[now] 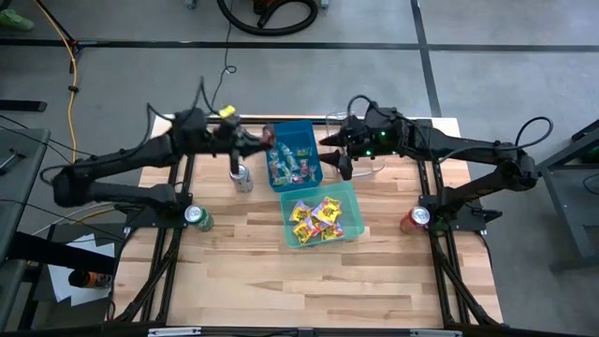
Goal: Sort candy
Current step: Put the brown candy into the transparent bin
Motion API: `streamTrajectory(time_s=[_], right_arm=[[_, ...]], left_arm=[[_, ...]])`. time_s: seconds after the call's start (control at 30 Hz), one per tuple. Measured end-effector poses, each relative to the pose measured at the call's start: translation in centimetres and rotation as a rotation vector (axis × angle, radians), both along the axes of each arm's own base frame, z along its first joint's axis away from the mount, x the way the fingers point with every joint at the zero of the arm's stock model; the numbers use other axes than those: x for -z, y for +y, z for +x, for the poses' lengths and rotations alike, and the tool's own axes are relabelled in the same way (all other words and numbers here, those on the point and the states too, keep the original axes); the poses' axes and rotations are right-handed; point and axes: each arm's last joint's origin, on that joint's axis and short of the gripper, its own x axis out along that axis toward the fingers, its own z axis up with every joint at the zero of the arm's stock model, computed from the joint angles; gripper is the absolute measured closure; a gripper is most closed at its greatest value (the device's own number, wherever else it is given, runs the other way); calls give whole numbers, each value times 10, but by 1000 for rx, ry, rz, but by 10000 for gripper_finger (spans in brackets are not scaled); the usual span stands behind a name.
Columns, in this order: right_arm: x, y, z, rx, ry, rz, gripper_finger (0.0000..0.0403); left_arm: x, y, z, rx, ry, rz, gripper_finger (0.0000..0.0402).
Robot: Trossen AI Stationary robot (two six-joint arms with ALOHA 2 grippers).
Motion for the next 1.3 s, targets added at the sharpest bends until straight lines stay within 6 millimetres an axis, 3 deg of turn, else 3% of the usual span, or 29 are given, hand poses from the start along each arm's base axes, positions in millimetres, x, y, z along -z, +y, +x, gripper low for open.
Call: streamTrajectory(time_s=[0.23,0.5,0.77,0.93,1.17,1.3], right_arm=[[-15,12,24,-48,-268,-6,151],[5,18,50,-74,-250,8,151],[5,19,51,-52,-245,-13,156],[8,19,50,-66,-223,-6,213],[8,19,50,-74,-213,-15,379],[9,19,50,-76,-204,-12,368]], left_arm=[[14,-24,39,62,2,65,396],[21,-30,64,117,-78,84,396],[29,-36,73,154,-58,76,396],[29,-35,73,122,-56,42,382],[29,-33,72,109,-55,1,345],[31,-33,72,103,-35,-22,313]])
